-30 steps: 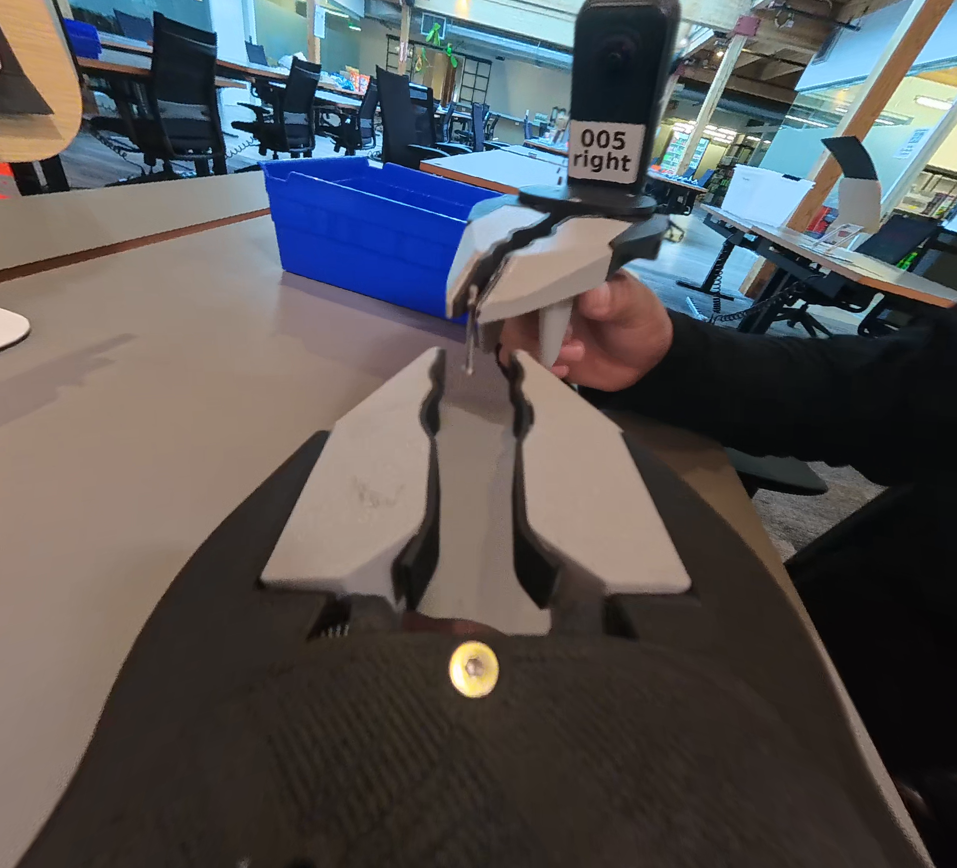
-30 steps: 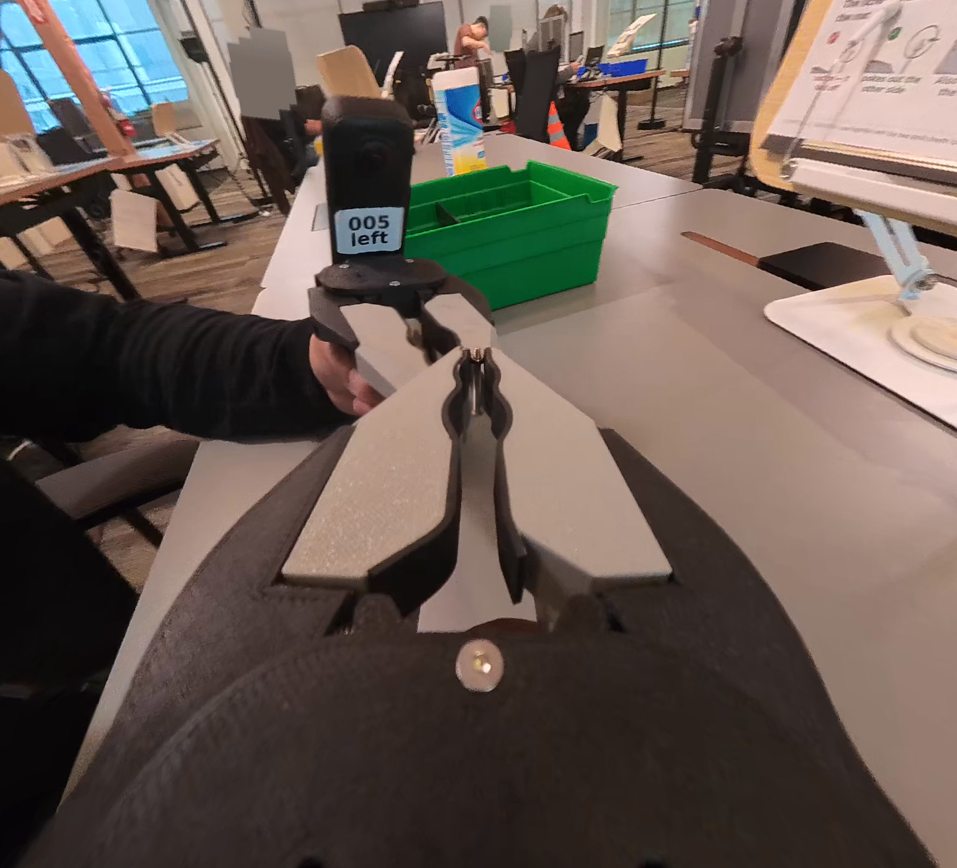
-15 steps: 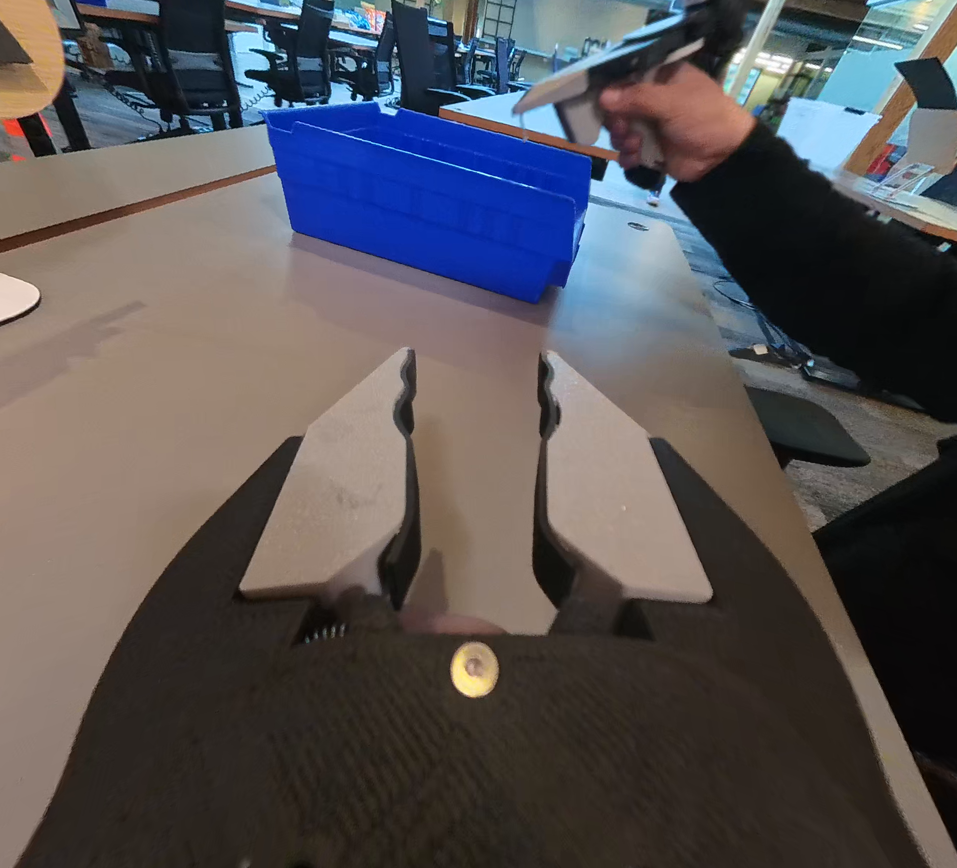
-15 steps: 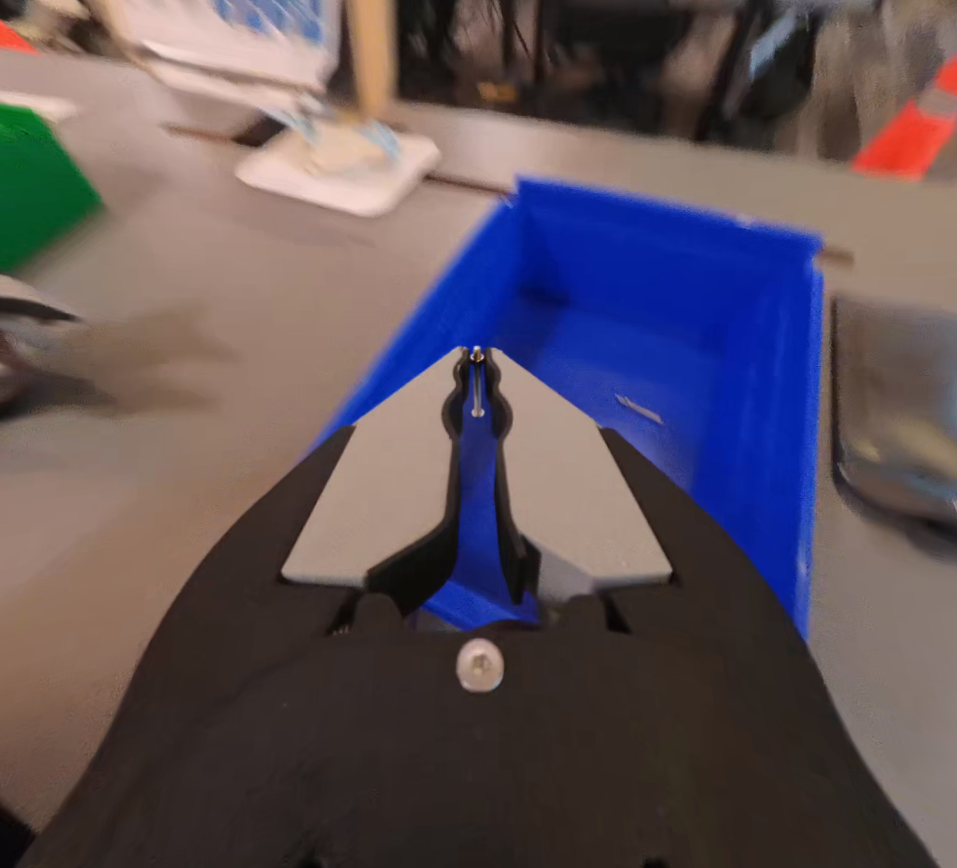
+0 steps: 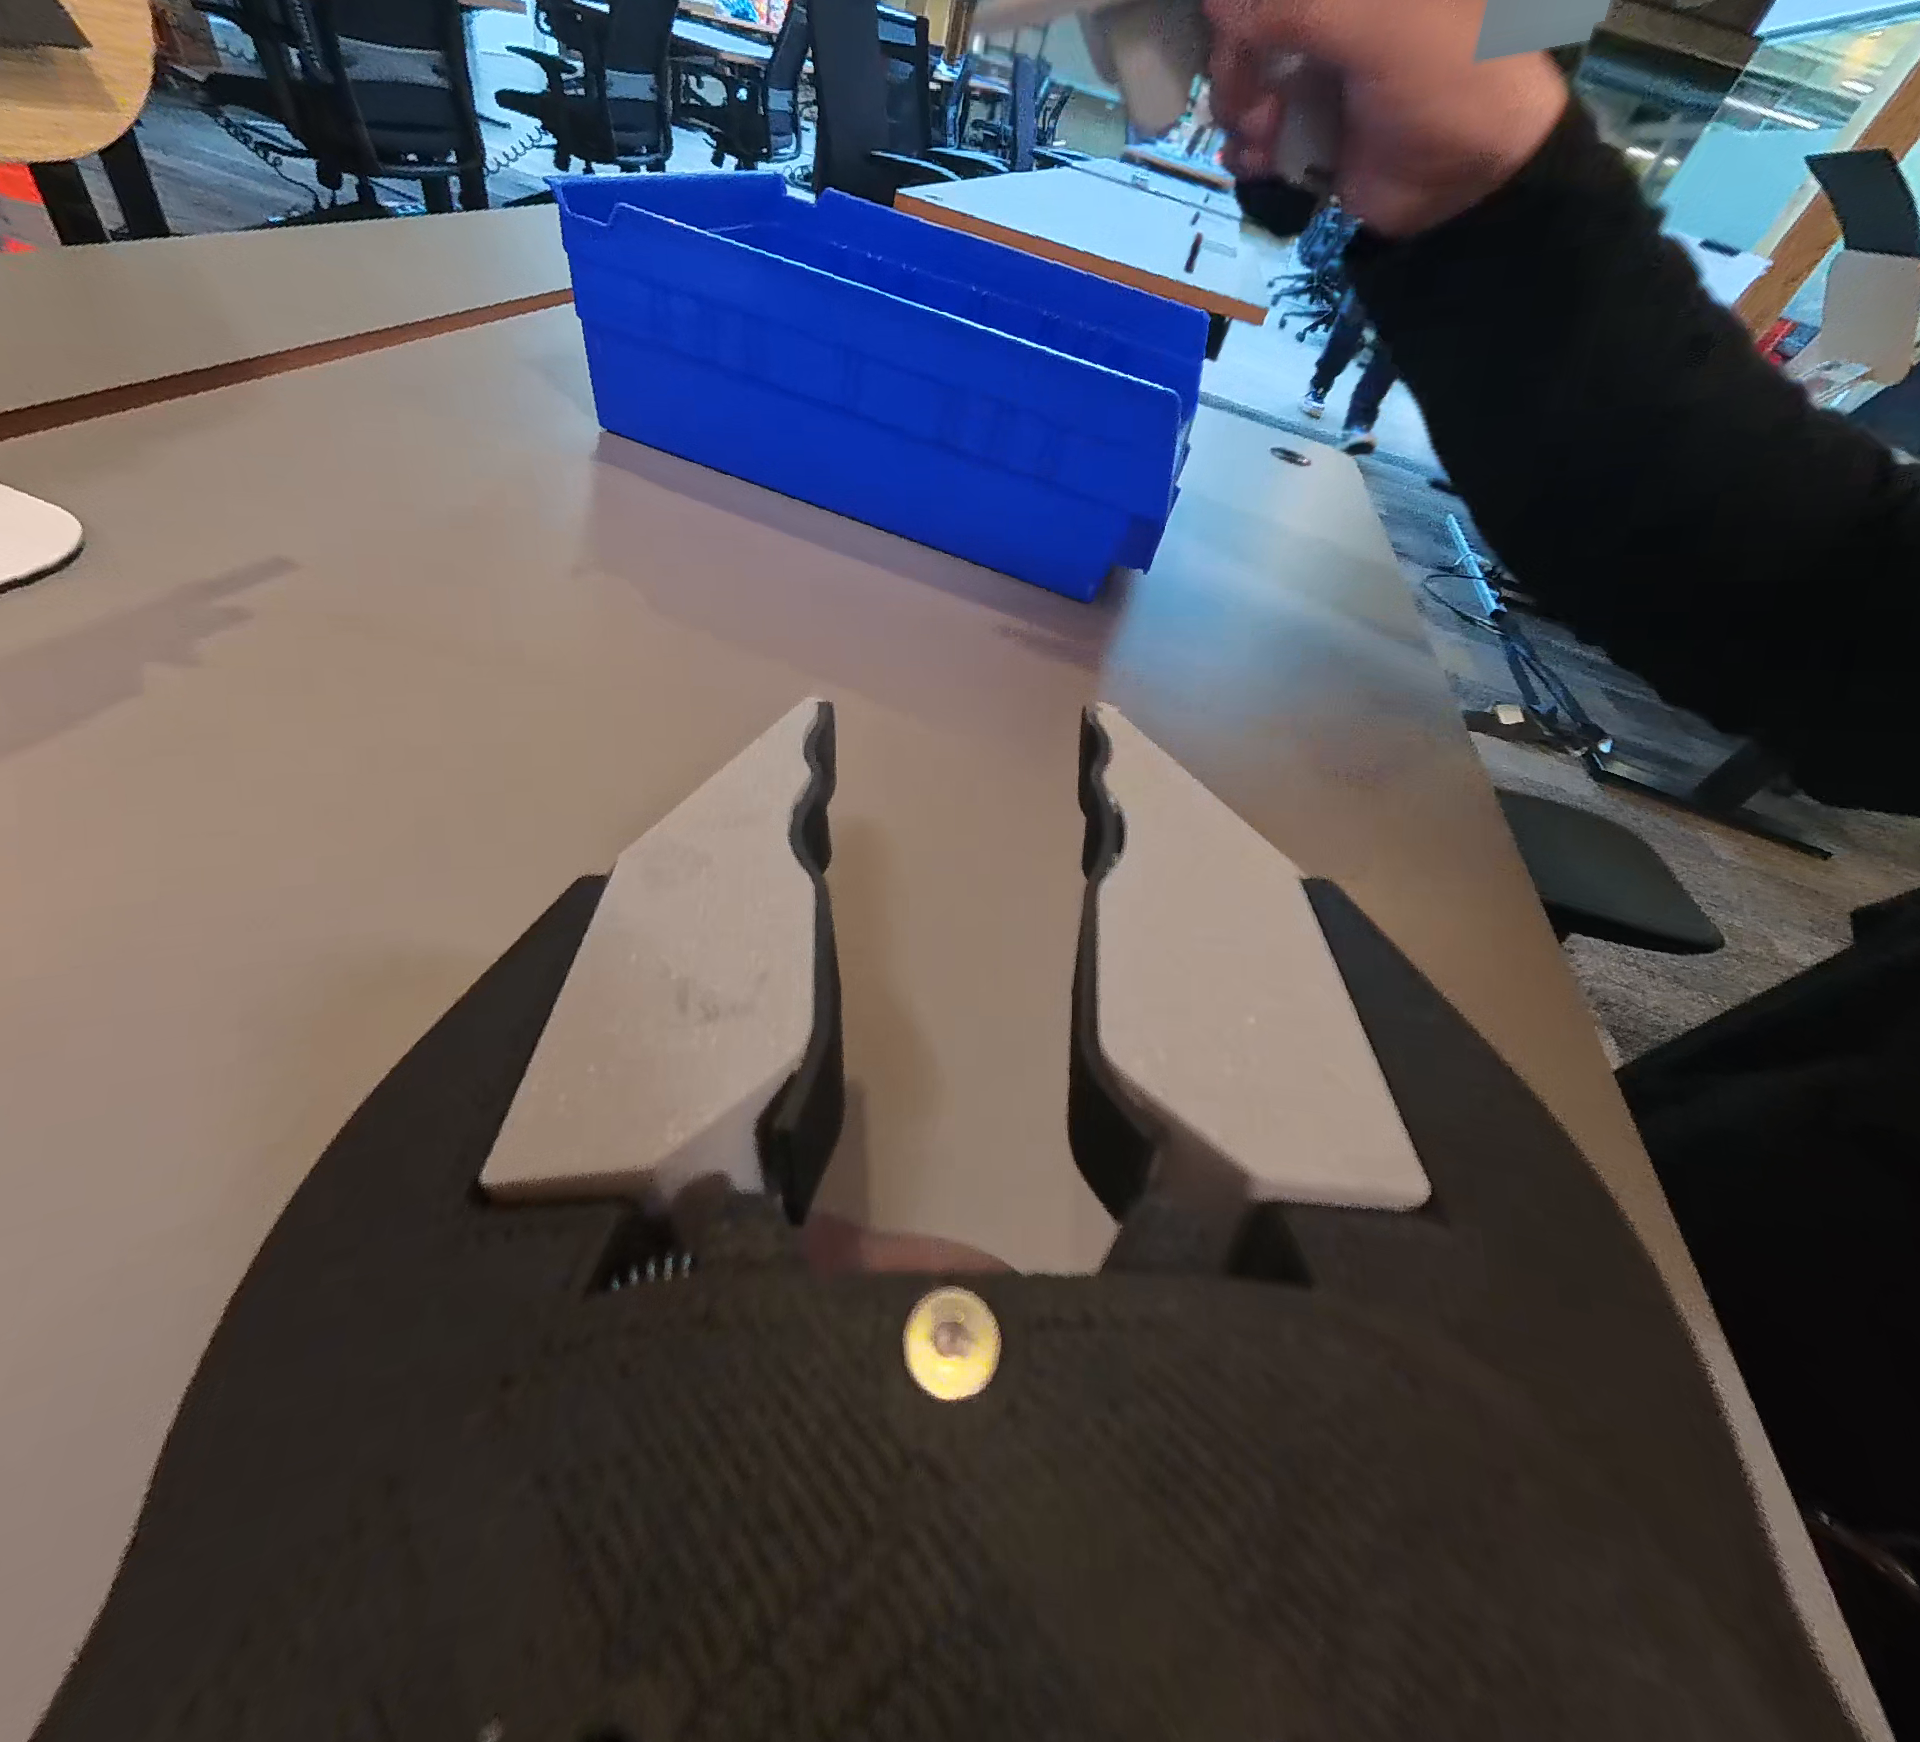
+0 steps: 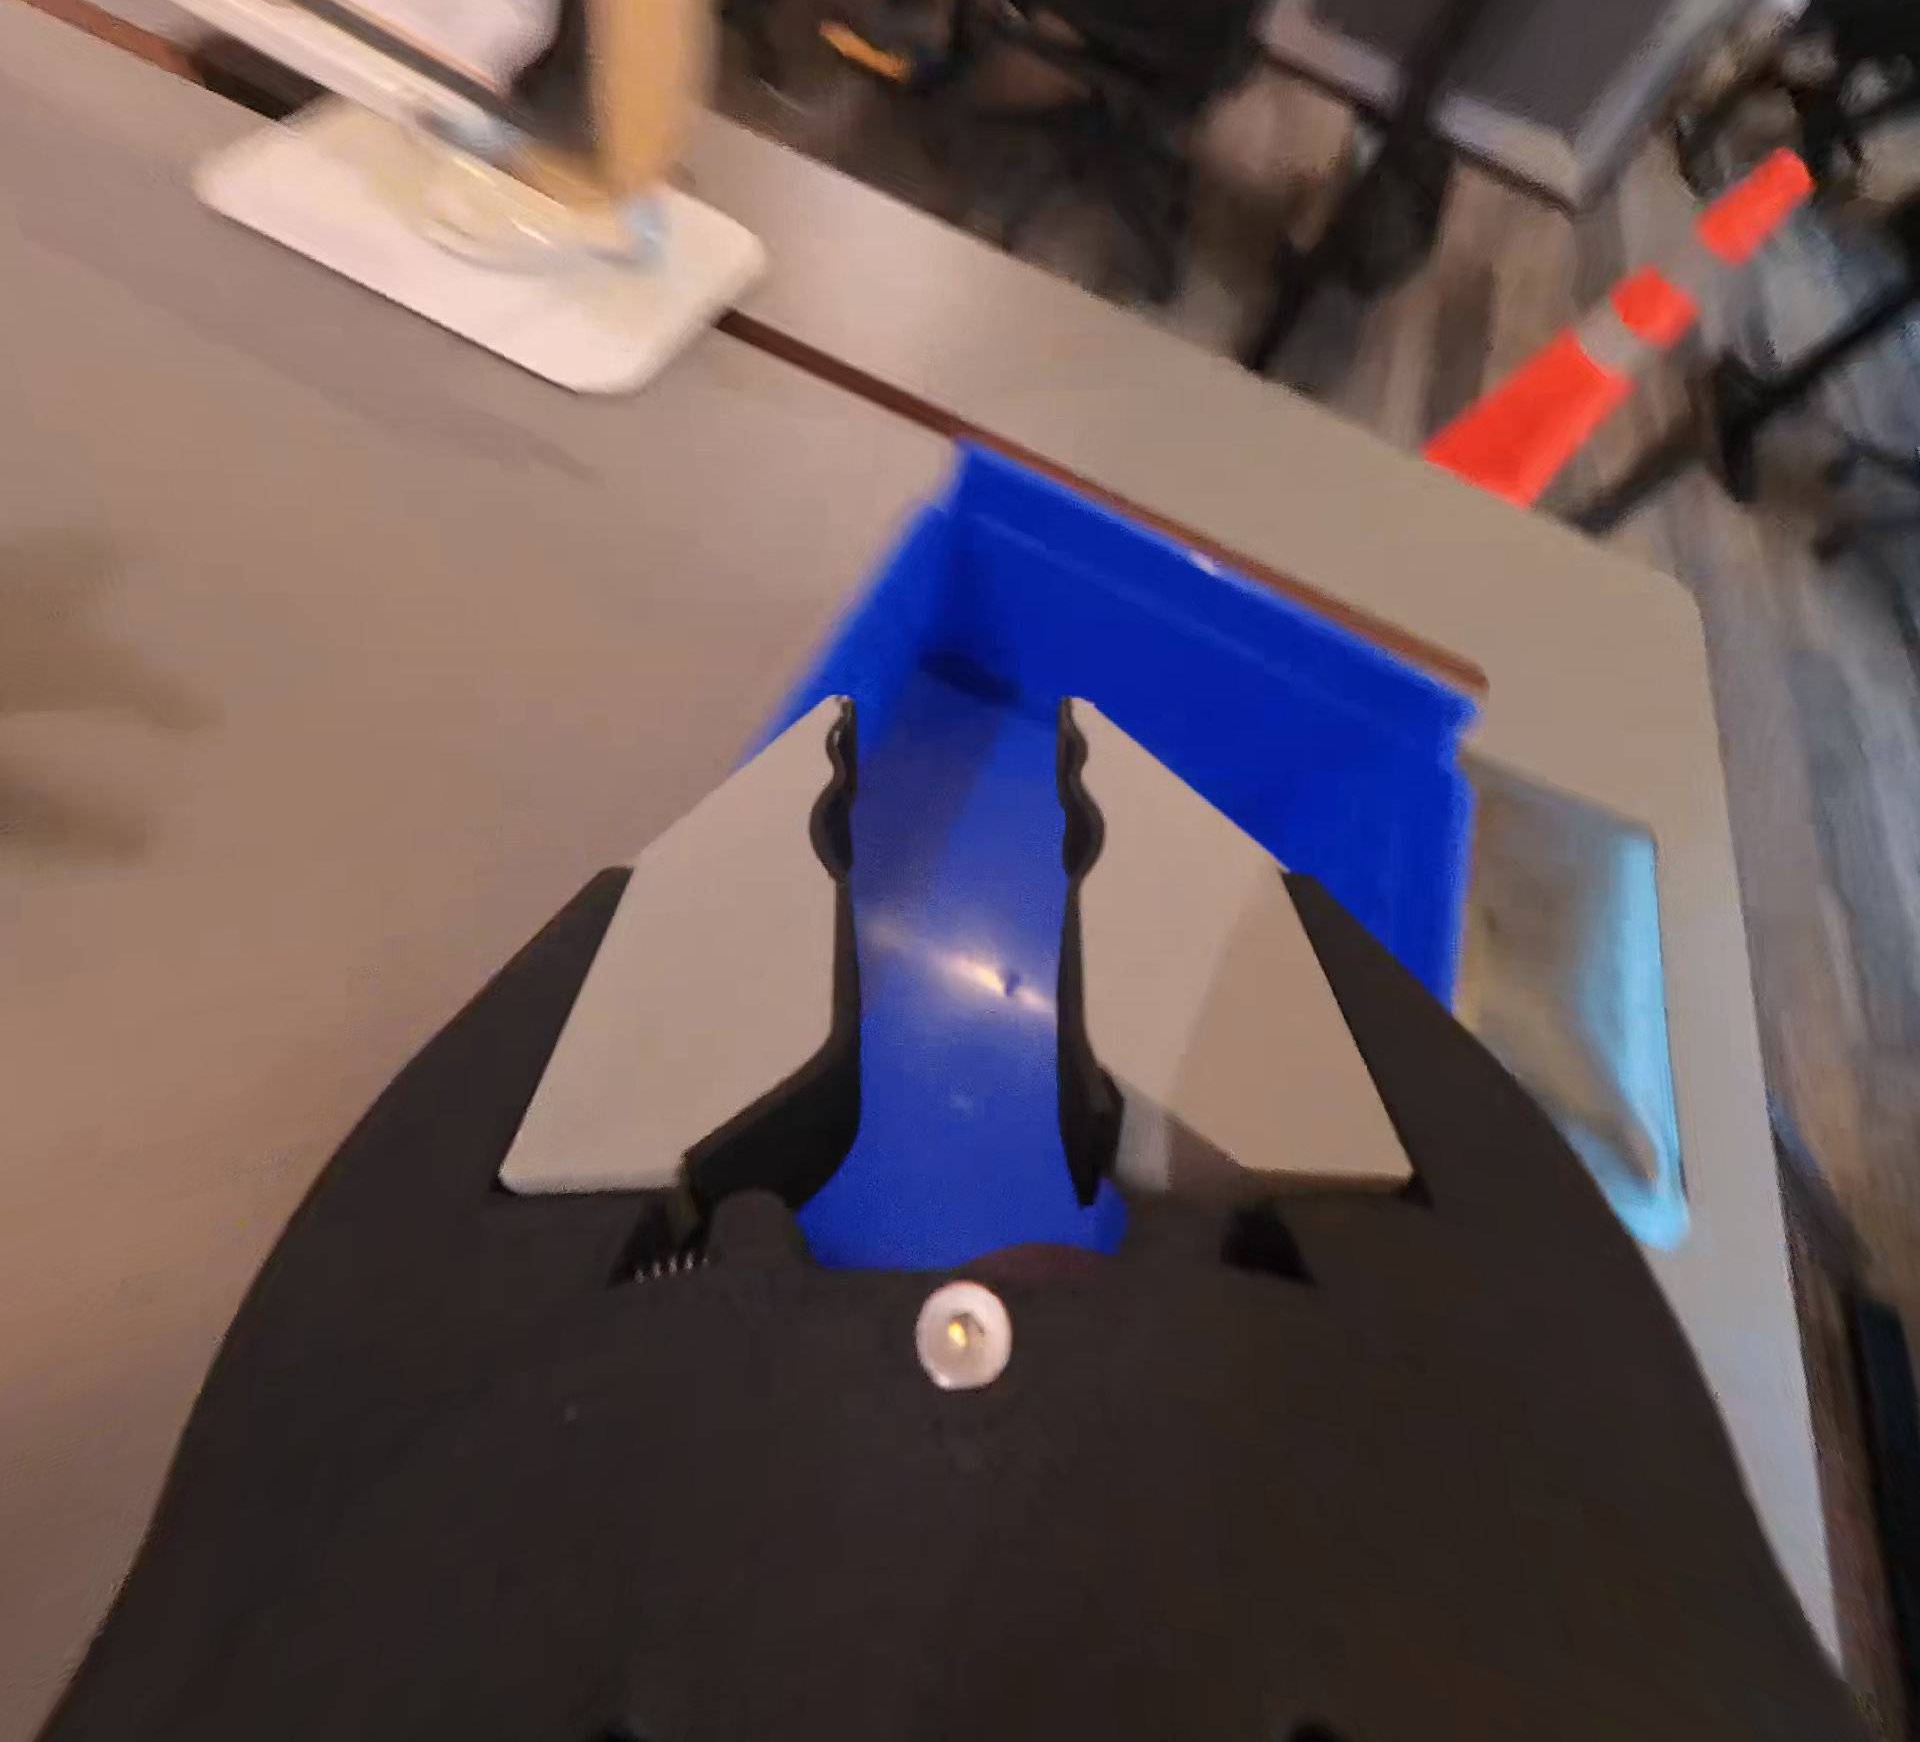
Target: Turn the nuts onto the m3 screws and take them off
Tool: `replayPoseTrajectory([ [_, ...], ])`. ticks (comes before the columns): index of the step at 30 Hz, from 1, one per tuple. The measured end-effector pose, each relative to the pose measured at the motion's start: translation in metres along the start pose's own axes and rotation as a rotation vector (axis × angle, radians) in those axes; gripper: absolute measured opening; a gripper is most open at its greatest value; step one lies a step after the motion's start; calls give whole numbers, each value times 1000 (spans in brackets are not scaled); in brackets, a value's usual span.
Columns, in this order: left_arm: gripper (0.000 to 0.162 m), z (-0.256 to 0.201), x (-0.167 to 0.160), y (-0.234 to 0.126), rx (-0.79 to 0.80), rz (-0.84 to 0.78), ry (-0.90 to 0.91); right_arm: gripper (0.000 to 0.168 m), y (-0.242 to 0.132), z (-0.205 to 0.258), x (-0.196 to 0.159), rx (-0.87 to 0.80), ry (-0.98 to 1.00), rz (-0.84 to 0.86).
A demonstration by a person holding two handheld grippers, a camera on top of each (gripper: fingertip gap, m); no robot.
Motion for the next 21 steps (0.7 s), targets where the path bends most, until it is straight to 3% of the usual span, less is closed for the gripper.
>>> replayPoseTrajectory([
  [5, 47, -1, 0, 0, 7, 10, 6, 49, 22, 106, 47, 332, -68, -116],
  [7, 48, -1, -1, 0, 10, 24, 8, 49, 43, 149, 42, 438, -80, -120],
  [11, 52, -3, -2, 2, 21, 59, 22, 51, 98, 200, 1, 403, -49, -170],
  [15, 53, -1, -2, 1, 23, 56, 11, 56, 137, 219, -43, 389, -31, -102],
  [21, 53, -6, 5, 0, 72, 24, 14, 52, 144, 220, -56, 464, -91, -55],
])
Point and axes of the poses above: each gripper's, where its closed fingertips meet, y out along the fingers, x out of its top, z = x × y across the jaws, the point moved 10 cm from there along -y, back along the fingers, and after that the axes turned 13 degrees about -z, right-handed, at the moved point
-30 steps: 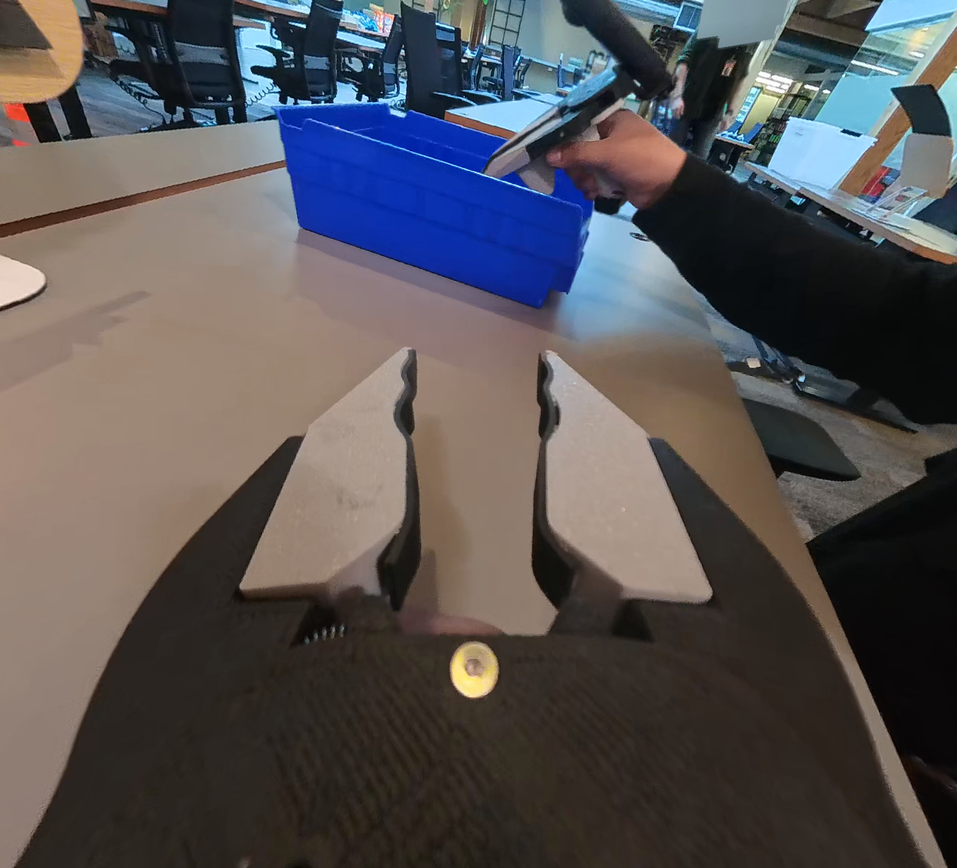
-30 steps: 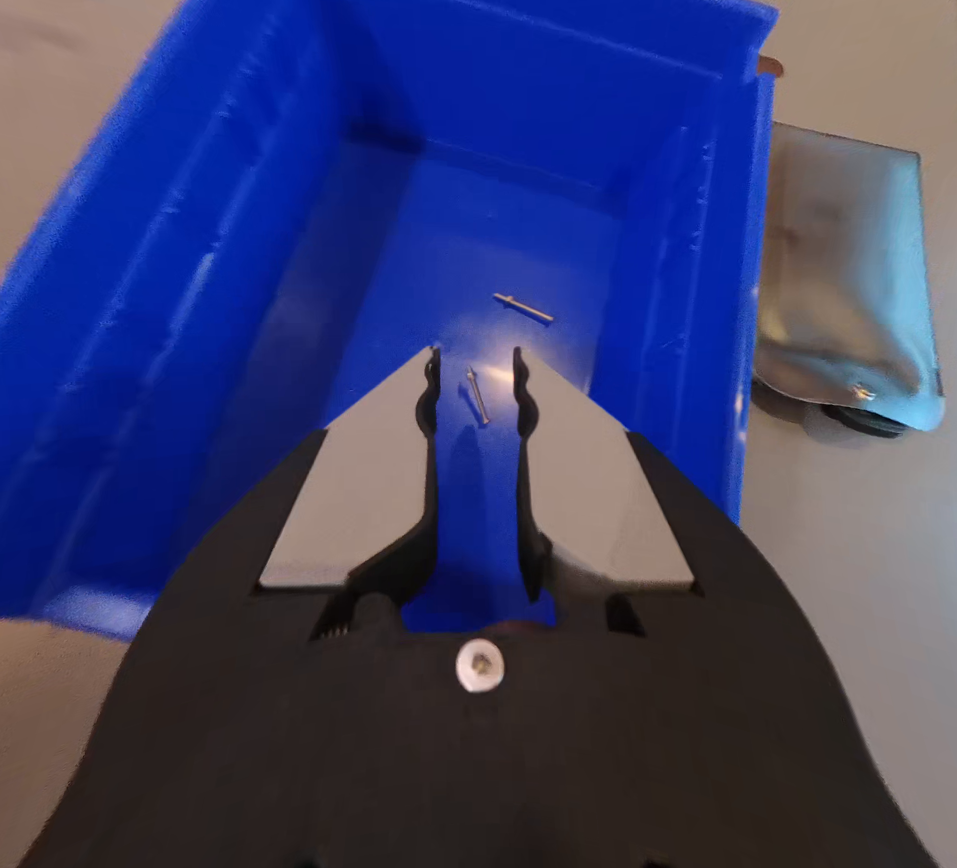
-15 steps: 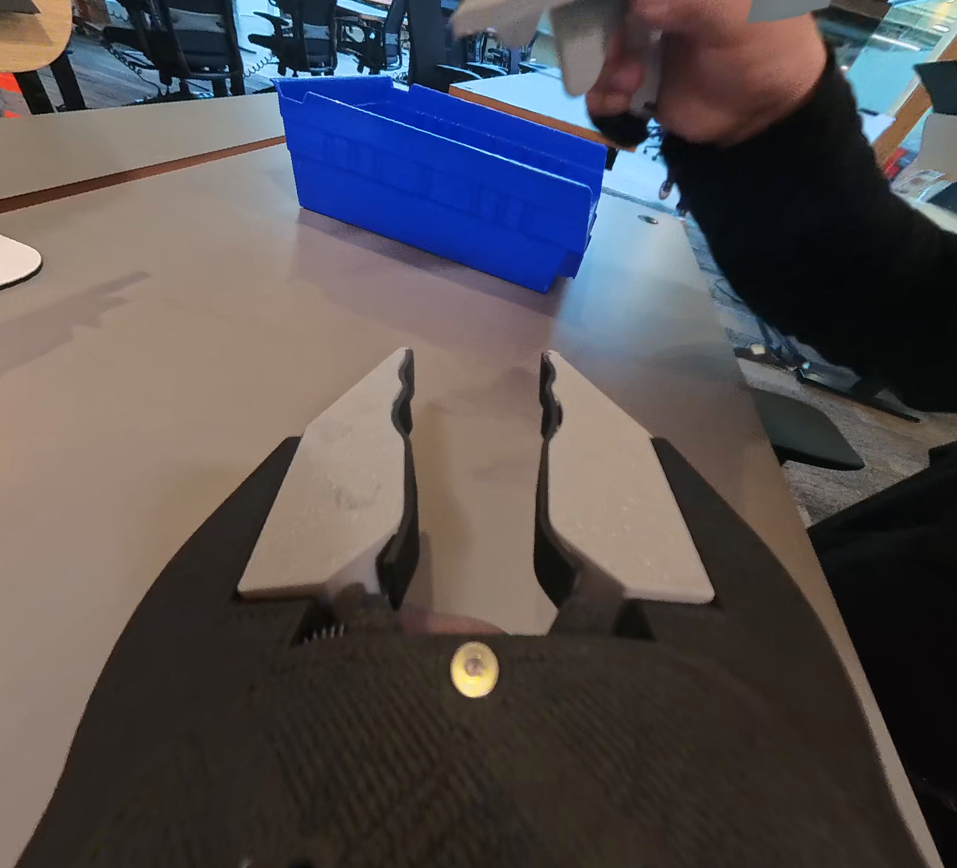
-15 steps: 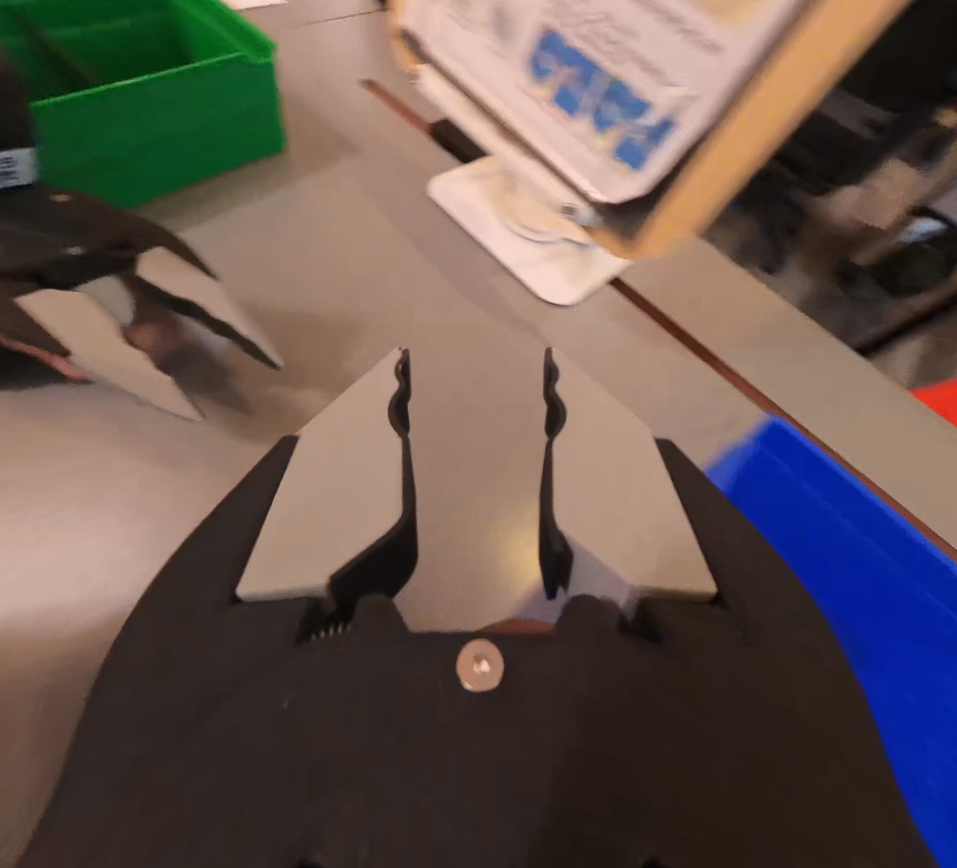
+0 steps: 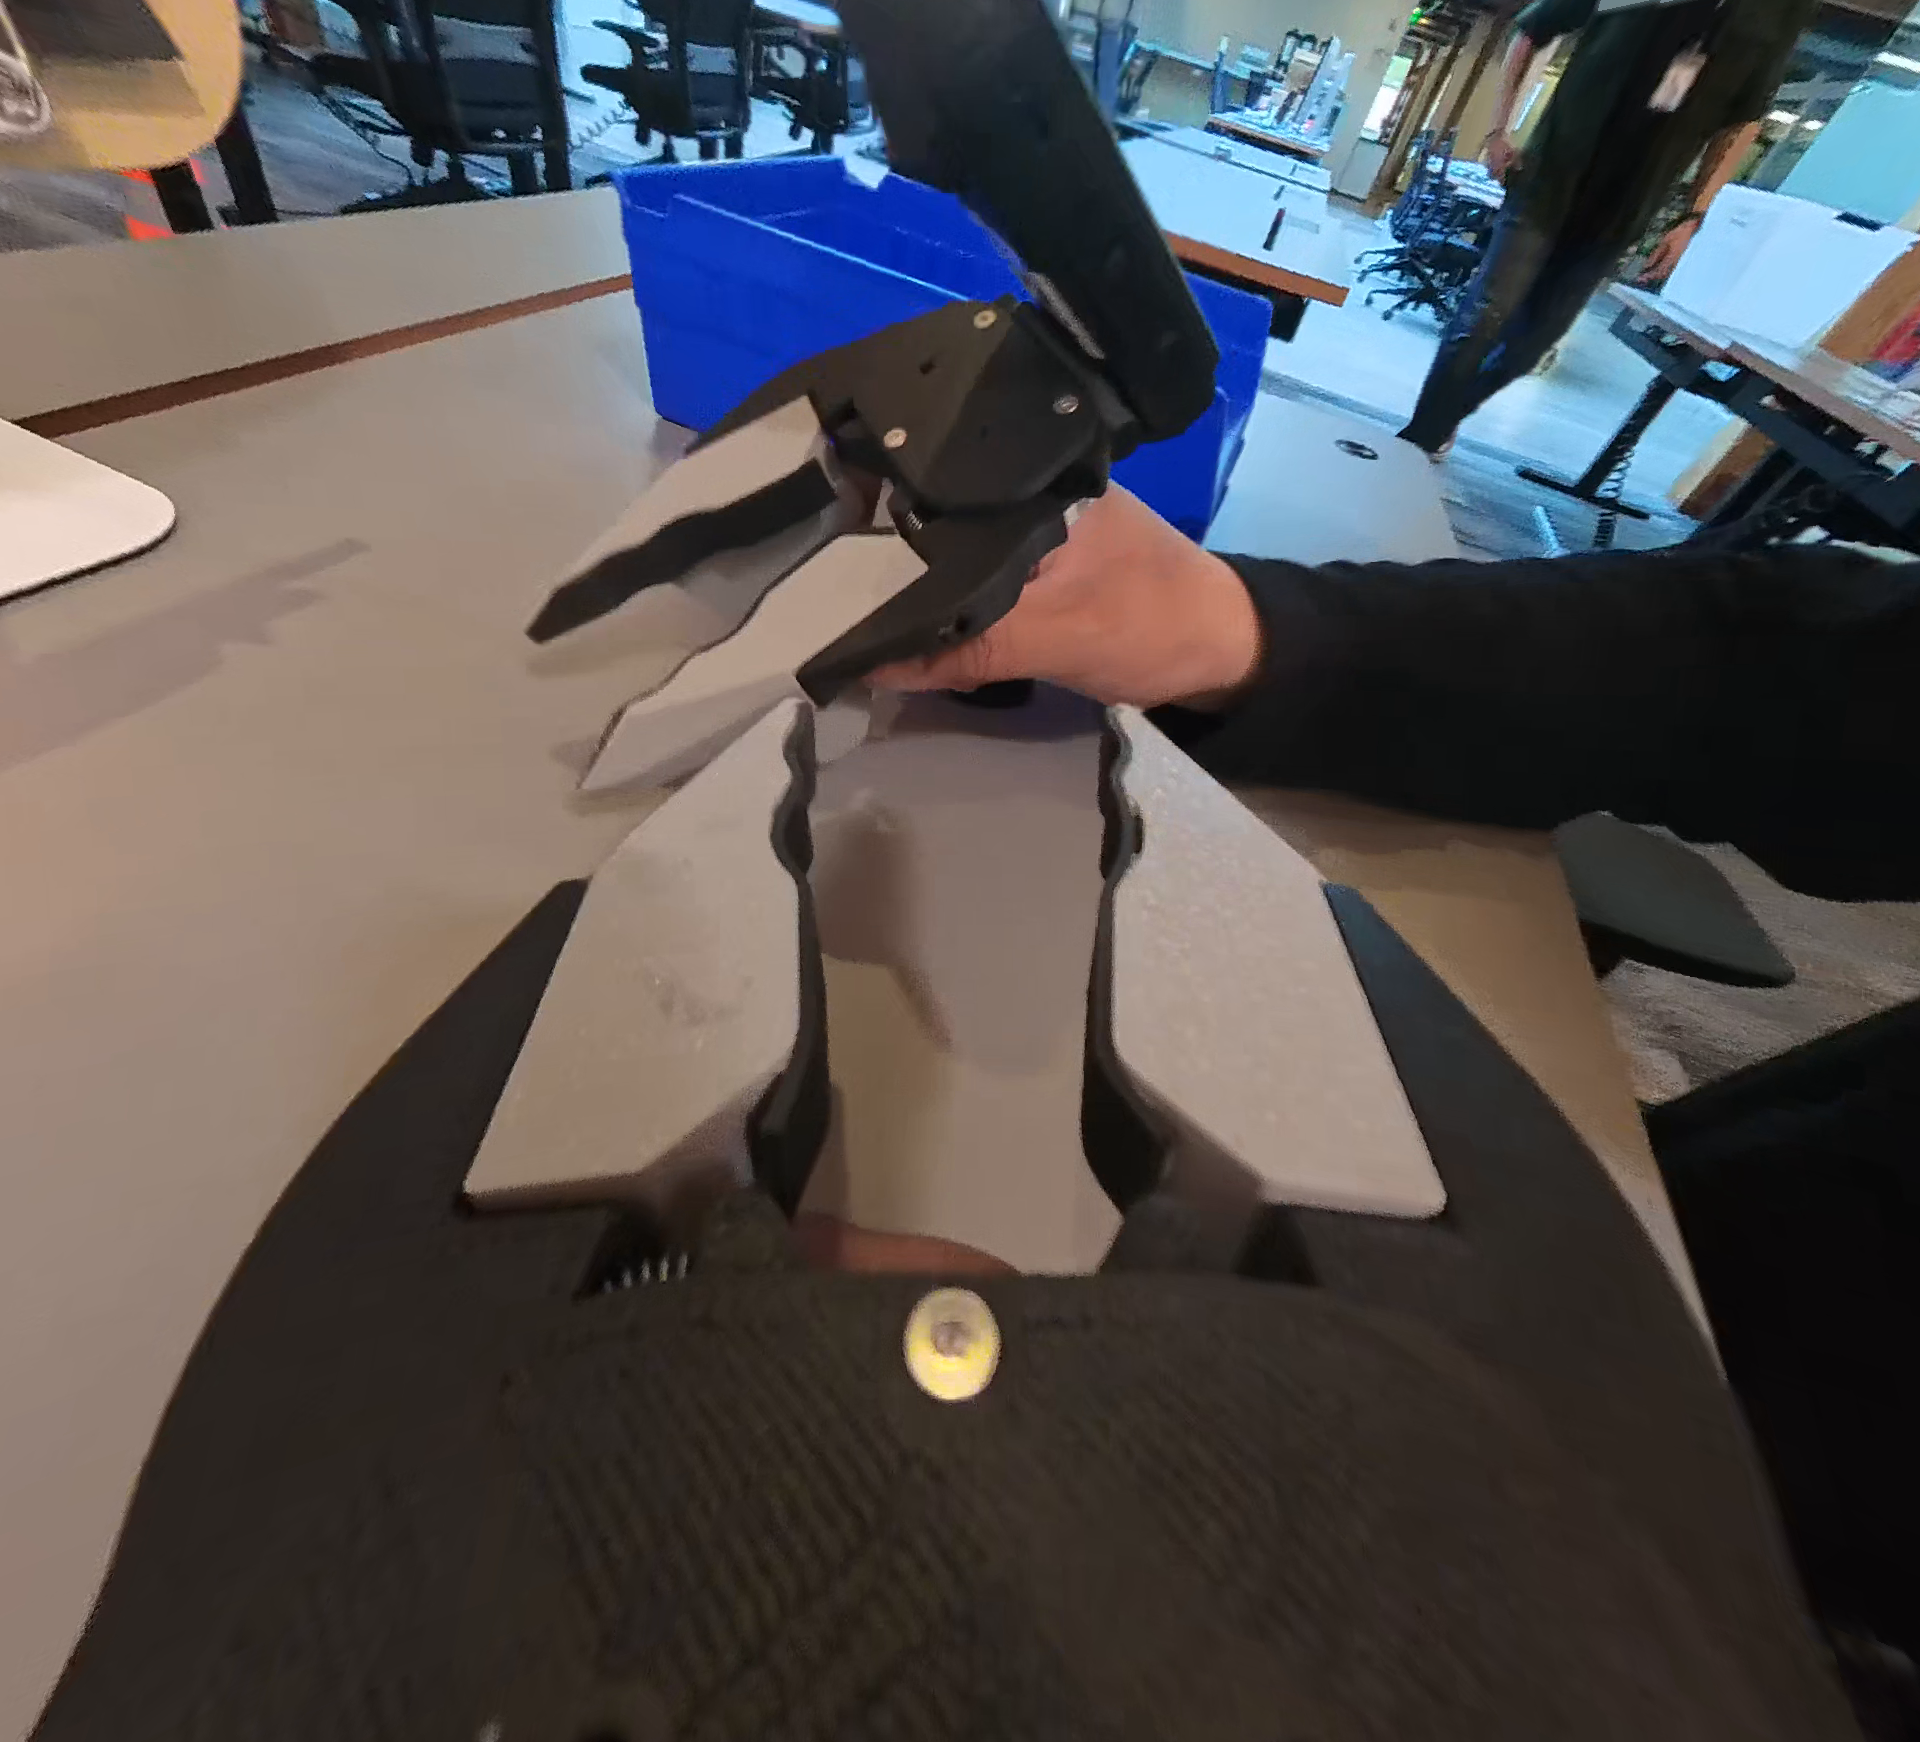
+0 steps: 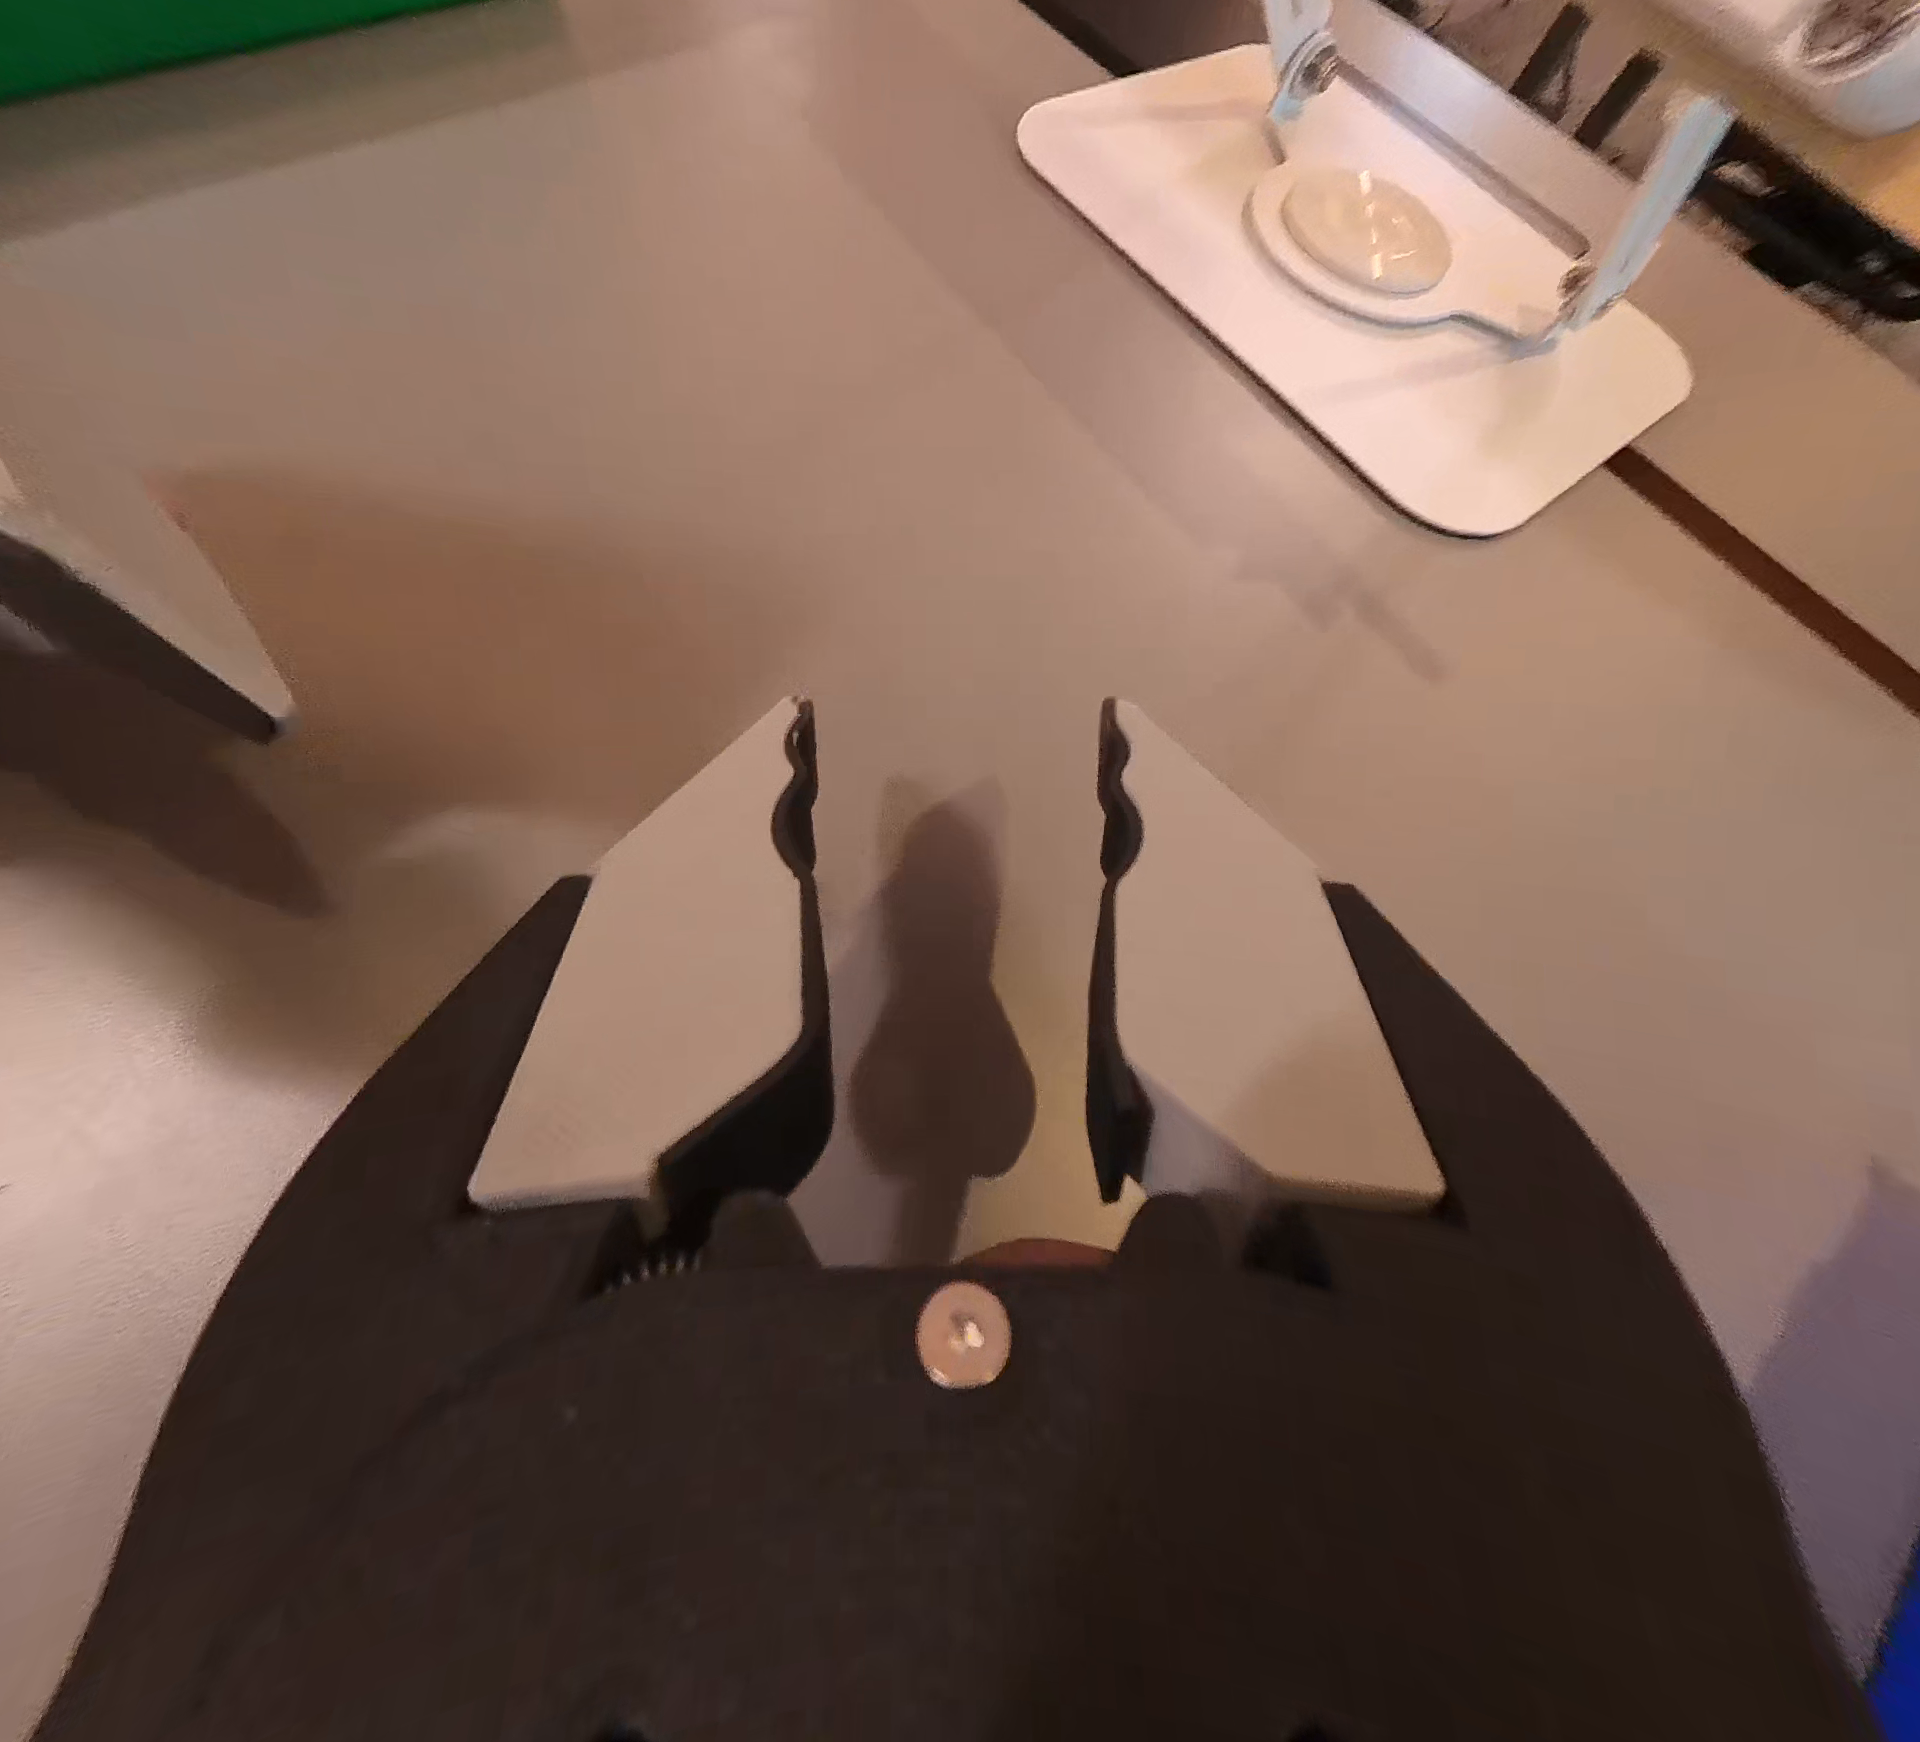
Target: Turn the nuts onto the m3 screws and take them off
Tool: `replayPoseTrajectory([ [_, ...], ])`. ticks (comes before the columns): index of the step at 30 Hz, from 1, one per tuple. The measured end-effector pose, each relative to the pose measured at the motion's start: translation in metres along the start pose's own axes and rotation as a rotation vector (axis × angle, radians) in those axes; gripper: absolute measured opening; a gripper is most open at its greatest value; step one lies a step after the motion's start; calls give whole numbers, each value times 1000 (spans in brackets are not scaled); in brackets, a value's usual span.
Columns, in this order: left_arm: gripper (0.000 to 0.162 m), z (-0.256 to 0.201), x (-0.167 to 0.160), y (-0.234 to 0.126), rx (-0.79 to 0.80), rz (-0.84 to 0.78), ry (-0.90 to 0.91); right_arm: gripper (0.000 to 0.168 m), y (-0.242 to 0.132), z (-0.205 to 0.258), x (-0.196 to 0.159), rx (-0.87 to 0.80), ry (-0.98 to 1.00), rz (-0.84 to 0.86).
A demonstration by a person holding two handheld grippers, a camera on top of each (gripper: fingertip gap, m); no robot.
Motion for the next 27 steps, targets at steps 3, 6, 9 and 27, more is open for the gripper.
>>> replayPoseTrajectory([
  [3, 54, -5, 0, 1, -9, 11, 26, 53, 6, 5, -7, 69, 55, 57],
  [6, 60, -10, -3, 3, -63, 37, 7, 52, 8, 10, -8, 71, 5, 83],
  [9, 64, -19, 3, 0, -48, -10, -14, 53, 13, 13, -11, 92, -15, 134],
  [27, 60, 98, 168, -201, 1057, 310, 108, 51, 15, 11, -10, 104, 16, 139],
])
Point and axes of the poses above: each gripper's, where its closed fingertips meet, y out along the fingers, x out of its top, z = x × y across the jaws, the point moved 10 cm from there along -y, back along the fingers, and after that the axes turned 13 degrees about -z, right-handed, at the moved point
